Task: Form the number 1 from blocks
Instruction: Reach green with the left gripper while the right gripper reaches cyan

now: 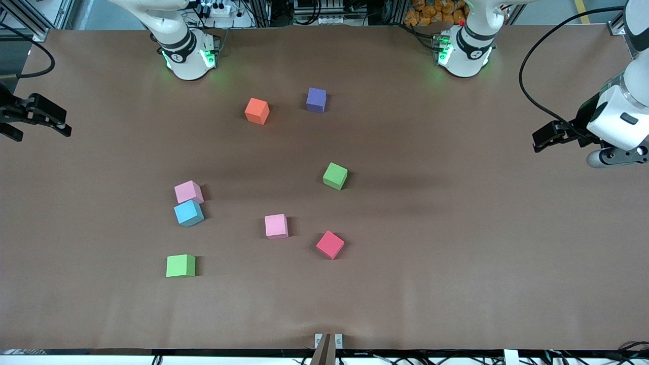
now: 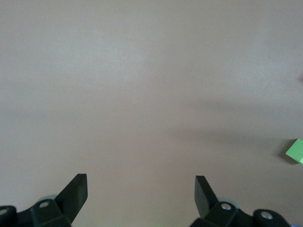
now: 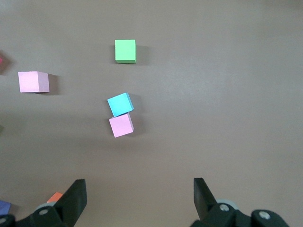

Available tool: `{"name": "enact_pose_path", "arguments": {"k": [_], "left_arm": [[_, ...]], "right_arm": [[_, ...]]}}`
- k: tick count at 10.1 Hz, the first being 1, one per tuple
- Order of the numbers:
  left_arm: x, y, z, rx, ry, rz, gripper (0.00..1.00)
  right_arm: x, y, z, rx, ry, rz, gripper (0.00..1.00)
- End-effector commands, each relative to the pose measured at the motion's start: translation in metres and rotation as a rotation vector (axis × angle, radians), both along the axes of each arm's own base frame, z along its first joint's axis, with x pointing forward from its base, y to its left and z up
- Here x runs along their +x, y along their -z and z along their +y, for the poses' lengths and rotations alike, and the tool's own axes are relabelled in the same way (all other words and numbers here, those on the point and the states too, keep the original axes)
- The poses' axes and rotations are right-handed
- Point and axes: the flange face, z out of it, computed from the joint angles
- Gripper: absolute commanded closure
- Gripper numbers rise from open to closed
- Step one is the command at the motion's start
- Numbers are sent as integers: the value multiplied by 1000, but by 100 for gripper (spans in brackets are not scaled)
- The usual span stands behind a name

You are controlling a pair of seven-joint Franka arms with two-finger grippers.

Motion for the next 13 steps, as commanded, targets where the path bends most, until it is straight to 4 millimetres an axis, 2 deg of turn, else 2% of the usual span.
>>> {"name": "enact_pose_path", "arguments": {"k": [1, 4, 5, 6, 7, 8, 10, 11, 12, 13], "left_arm": [[-2, -5, 1, -7, 8, -10, 0], [-1, -1, -3, -10, 19, -3, 0], [5, 13, -9, -22, 25, 16, 0], [13, 30, -36, -28, 71, 16, 0], [19, 48, -74, -33, 138, 5, 0], [26, 70, -100, -48, 171, 9, 0], [23, 117, -168, -69, 276, 32, 0], [14, 143, -202, -83, 333, 15, 0], [1, 169, -240, -101, 383, 1, 0], [-11, 192, -275, -114, 382, 7, 0]], "right_arm": [[2, -5, -11, 10, 18, -1, 0], [1, -7, -17, 16, 30, -4, 0], [1, -7, -18, 14, 32, -3, 0], [1, -7, -18, 14, 30, -4, 0], [1, -7, -17, 16, 29, -4, 0], [1, -7, -18, 16, 30, -4, 0], [3, -4, -13, 14, 17, 2, 0], [6, 3, -8, 14, 5, 15, 0], [18, 22, 3, 12, -13, 48, 0], [32, 48, 10, 16, -24, 84, 0]]}}
